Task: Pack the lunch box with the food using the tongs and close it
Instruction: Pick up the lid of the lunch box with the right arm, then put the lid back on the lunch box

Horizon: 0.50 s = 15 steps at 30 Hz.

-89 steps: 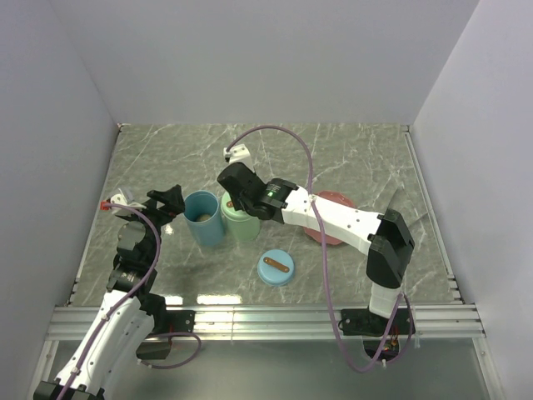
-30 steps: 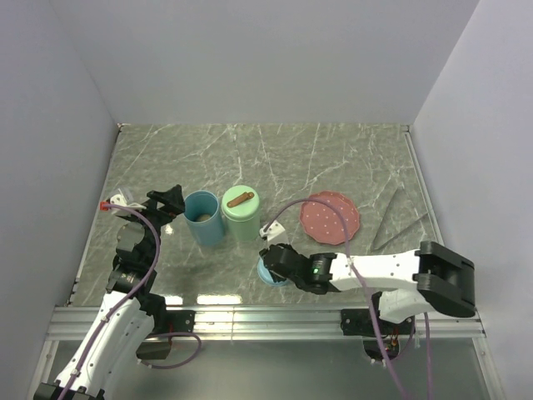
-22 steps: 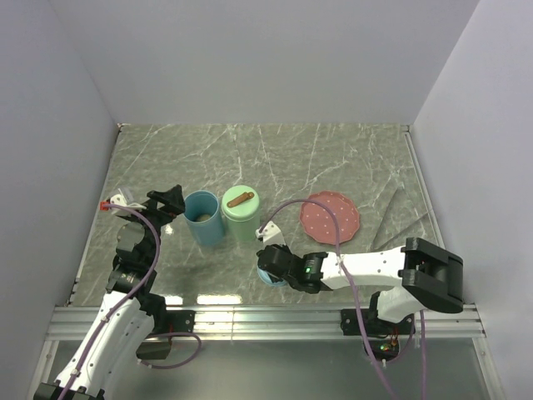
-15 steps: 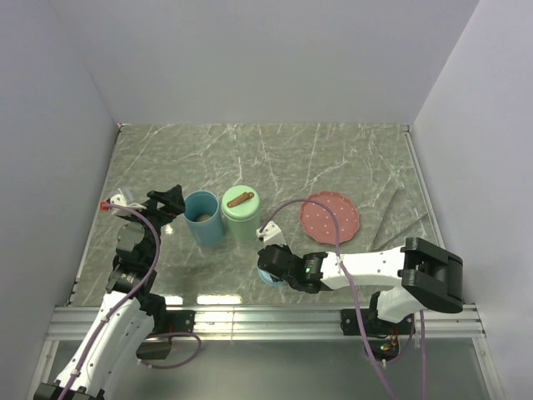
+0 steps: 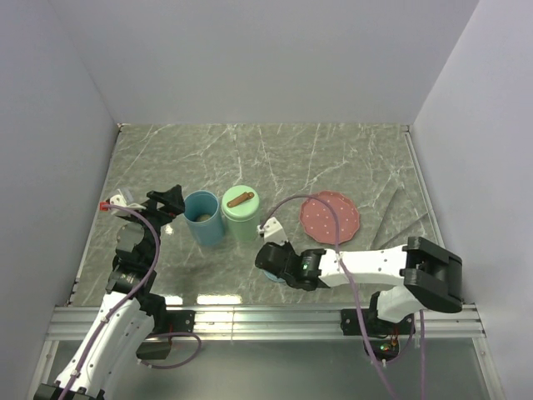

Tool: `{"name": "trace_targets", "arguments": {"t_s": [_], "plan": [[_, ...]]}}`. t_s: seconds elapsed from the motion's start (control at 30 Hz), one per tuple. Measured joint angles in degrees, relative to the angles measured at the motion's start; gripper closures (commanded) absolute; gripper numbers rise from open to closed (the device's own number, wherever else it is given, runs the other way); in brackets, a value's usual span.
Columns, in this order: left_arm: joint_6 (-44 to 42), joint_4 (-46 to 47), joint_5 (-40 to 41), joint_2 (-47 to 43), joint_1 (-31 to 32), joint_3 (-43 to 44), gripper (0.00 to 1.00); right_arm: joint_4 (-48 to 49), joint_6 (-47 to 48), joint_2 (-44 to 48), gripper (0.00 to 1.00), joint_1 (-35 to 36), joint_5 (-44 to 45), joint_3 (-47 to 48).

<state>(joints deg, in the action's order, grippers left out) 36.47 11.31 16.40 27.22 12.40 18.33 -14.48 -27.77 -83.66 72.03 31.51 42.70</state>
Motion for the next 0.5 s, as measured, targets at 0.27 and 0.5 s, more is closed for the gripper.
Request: {"name": "trace_targets", "arguments": {"t_s": [0.27, 0.5], "plan": [[-0.17, -0.24, 1.18, 0.00, 0.00, 0.00, 0.01, -5.40, 3.52, 12.52, 1.00, -0.17, 7.58, 5.51], [-1.25, -2.21, 4.42, 1.36, -0.02, 1.11, 0.00, -0.52, 14.82, 16.63, 1.00, -5.20, 4.57, 18.08]]}}
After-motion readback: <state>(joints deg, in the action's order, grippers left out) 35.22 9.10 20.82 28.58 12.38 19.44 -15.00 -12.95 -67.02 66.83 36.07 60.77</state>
